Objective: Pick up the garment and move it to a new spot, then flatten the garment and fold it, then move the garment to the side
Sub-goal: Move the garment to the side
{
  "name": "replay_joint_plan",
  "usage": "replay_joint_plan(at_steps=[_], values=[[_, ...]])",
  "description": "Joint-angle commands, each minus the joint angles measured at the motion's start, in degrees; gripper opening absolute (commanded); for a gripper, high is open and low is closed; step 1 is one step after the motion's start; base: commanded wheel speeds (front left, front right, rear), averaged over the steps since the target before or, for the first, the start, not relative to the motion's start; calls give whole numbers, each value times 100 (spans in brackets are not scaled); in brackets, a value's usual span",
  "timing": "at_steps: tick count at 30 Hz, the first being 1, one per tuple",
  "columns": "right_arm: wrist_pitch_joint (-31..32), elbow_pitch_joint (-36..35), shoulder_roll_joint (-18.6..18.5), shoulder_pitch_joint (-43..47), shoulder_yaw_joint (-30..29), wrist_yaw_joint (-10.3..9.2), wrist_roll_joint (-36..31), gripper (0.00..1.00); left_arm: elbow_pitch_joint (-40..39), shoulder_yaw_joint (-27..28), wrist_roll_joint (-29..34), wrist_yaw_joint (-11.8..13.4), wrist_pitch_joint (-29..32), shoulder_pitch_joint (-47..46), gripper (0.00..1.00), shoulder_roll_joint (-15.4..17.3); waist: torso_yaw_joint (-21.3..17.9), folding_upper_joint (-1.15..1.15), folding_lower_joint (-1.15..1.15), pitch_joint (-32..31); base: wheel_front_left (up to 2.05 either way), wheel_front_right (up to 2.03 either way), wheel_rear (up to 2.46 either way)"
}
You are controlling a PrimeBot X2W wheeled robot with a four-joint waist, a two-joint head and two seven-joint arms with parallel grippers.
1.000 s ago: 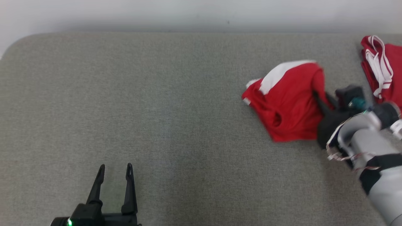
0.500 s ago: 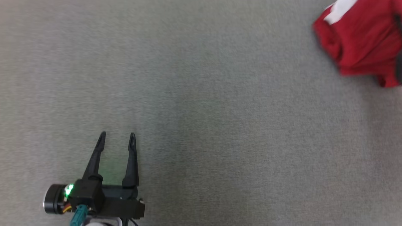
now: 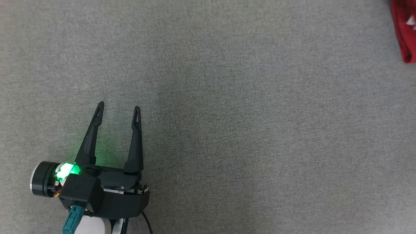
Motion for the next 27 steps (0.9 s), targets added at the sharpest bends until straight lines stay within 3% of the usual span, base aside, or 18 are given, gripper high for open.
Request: replay_joint_plan(at_steps=[1, 11, 12, 13, 14, 19, 27], values=[[-47, 72, -72, -177, 2, -19, -87, 0, -85, -34, 81, -30, -16, -96, 100, 31, -3, -2, -1, 200, 0, 0, 0], [-131, 704, -106, -688, 207, -19, -638, 0, -521, -74, 106, 30, -16, -18, 100, 43, 67, -2, -1, 388, 0, 0, 0], [-171, 741, -80, -726, 154, -19, -672, 18, -536, -66, 109, 39, -16, -5, 100, 52, 56, -2, -1, 388, 0, 0, 0], [-231, 765, -53, -756, 116, -19, -752, 49, -550, -51, 109, 53, -16, 3, 100, 55, 43, -2, -1, 382, 0, 0, 0], [-248, 799, -17, -759, 91, -19, -830, 100, -560, -33, 107, 61, -16, 10, 100, 57, 25, -2, -1, 369, 0, 0, 0], [-374, 868, 202, -712, -143, -19, -1166, 100, -467, 94, 13, 104, -16, 143, 100, 79, -67, -2, -1, 166, 0, 0, 0], [-1124, 585, 746, -481, -947, -19, -1375, 100, -141, 346, -140, 163, -16, 437, 100, 46, -120, -2, -1, -579, 0, 0, 0]])
